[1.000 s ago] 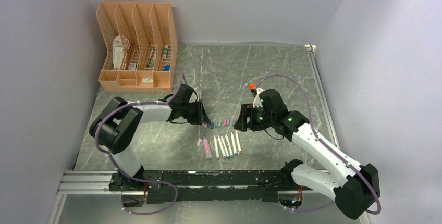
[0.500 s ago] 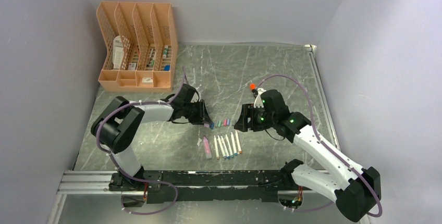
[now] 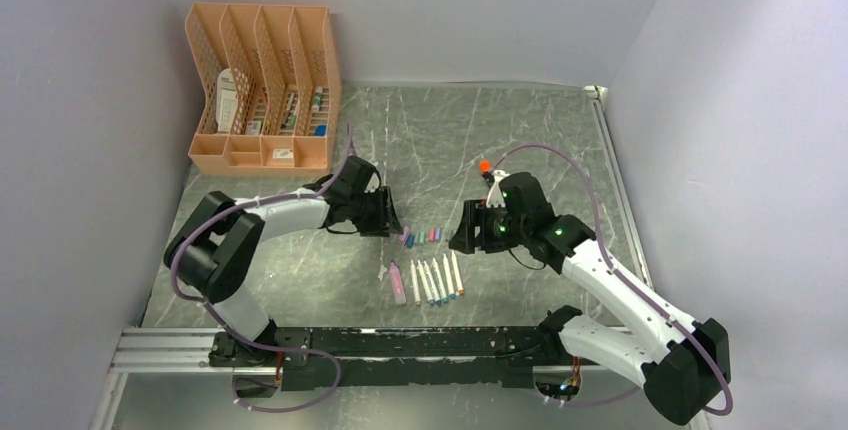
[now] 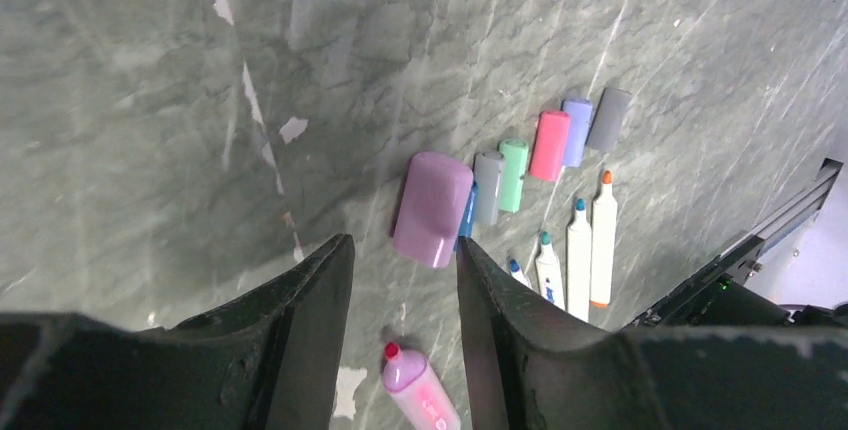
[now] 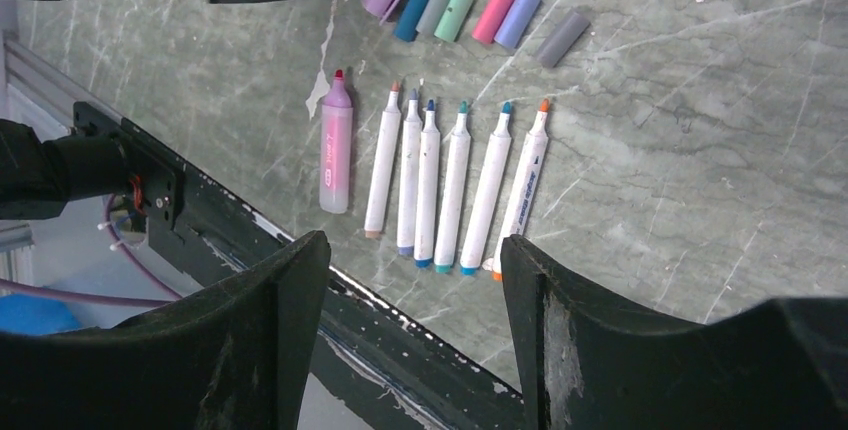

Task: Open the pen caps

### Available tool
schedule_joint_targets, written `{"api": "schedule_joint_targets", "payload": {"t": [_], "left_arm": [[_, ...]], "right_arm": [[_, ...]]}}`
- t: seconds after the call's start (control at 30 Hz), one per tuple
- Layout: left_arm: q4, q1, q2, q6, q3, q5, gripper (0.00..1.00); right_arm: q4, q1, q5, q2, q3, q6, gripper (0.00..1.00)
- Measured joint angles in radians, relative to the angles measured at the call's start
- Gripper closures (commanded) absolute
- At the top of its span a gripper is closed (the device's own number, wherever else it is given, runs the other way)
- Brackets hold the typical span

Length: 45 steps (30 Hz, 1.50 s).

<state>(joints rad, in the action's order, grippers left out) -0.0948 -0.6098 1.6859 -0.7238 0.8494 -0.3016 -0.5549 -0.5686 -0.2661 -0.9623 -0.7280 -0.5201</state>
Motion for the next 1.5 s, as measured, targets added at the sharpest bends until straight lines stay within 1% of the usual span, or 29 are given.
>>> {"api": "schedule_joint_targets", "payload": {"t": [0.07,0.1,0.13,0.17,0.2,0.3,0.4,0.53,0.7,0.93,1.2,1.23,1.27,1.37,1.4,1.47,1.5], "left_arm": [[-0.054,0.000,-0.034,0.011,0.013,0.027,0.45],[-0.080,0.000,-0.055,0.015,0.023,0.041,0.42],[-0.115,0.000,-0.089,0.021,0.037,0.061,0.26],[-0.130,0.000,-0.109,0.024,0.045,0.068,0.04],[-0.151,0.000,-0.147,0.032,0.057,0.079,0.00],[-0.192,0.000,-0.248,0.040,0.082,0.093,0.00],[-0.219,0.000,-0.338,0.052,0.093,0.095,0.01],[-0.259,0.000,-0.426,0.066,0.090,0.095,0.00],[-0.267,0.000,-0.507,0.071,0.050,0.090,0.00],[-0.278,0.000,-0.533,0.092,0.012,0.072,0.01],[-0.284,0.008,-0.542,0.100,-0.008,0.061,0.00],[-0.283,0.008,-0.542,0.100,-0.010,0.059,0.00],[-0.283,0.008,-0.542,0.100,-0.012,0.056,0.00],[-0.281,0.009,-0.542,0.100,-0.015,0.047,0.00],[-0.278,0.010,-0.542,0.100,-0.016,0.044,0.01],[-0.270,0.011,-0.542,0.100,-0.017,0.035,0.00],[-0.264,0.011,-0.542,0.099,-0.019,0.027,0.01]], "right_arm": [[0.000,0.000,0.007,-0.013,-0.003,0.000,0.37],[-0.003,0.000,0.014,-0.025,-0.009,0.001,0.37],[-0.013,0.000,0.033,-0.049,-0.026,0.002,0.37],[-0.024,0.000,0.055,-0.082,-0.052,0.005,0.37],[-0.035,0.002,0.082,-0.119,-0.086,0.008,0.37],[-0.041,0.018,0.154,-0.231,-0.193,0.027,0.38],[-0.029,0.063,0.214,-0.359,-0.299,0.051,0.39],[-0.010,0.143,0.276,-0.493,-0.367,0.079,0.40],[-0.011,0.219,0.373,-0.660,-0.429,0.103,0.45],[-0.003,0.237,0.487,-0.869,-0.517,0.127,0.48],[0.005,0.252,0.555,-0.997,-0.600,0.156,0.50],[0.009,0.257,0.554,-1.007,-0.606,0.161,0.52],[0.011,0.262,0.550,-1.014,-0.615,0.164,0.56],[0.035,0.280,0.526,-1.025,-0.623,0.180,0.71],[0.044,0.285,0.513,-1.027,-0.623,0.185,0.79],[0.063,0.291,0.488,-1.027,-0.619,0.196,0.92],[0.071,0.293,0.478,-1.026,-0.616,0.203,0.95]]}}
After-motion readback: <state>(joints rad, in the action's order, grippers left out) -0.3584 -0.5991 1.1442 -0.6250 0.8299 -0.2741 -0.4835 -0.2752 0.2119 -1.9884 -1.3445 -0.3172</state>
